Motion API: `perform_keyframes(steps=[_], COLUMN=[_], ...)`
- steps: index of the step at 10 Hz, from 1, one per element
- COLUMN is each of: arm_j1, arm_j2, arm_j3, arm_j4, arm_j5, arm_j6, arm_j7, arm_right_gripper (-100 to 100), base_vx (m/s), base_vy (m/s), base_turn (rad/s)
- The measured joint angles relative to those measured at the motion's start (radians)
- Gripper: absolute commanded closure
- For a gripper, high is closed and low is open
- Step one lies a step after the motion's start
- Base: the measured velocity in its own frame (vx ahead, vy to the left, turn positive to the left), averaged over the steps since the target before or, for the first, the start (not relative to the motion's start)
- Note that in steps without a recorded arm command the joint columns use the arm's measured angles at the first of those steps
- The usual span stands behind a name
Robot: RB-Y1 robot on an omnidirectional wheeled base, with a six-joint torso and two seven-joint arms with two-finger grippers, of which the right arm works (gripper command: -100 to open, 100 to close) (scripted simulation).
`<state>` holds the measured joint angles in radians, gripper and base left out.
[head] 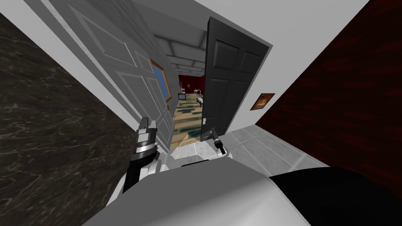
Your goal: Push the door open
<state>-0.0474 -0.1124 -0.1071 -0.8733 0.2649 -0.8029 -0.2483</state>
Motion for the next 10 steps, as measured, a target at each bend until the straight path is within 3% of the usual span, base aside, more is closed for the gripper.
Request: perform_keyframes(steps=[3,8,10], arm_j1=[-0.032,-0.063,-0.090], arm_j2=[-0.004,-0.004,-0.004], arm_j3=[-0.007,-0.013,-0.020], arm_j4=[0.077,0.163,0.225], arm_j5=[0.008,0.020,0.025], arm_j6=[-0.013,-0.029,-0.043], arm_j7=[-0.015,-0.035,-0.040], arm_right_gripper=[-100,-100,-100], base_vx=[0.097,0.098,0.166], base_vy=[-0.006,-0.007,-0.007], base_turn=[0.000,0.000,0.000])
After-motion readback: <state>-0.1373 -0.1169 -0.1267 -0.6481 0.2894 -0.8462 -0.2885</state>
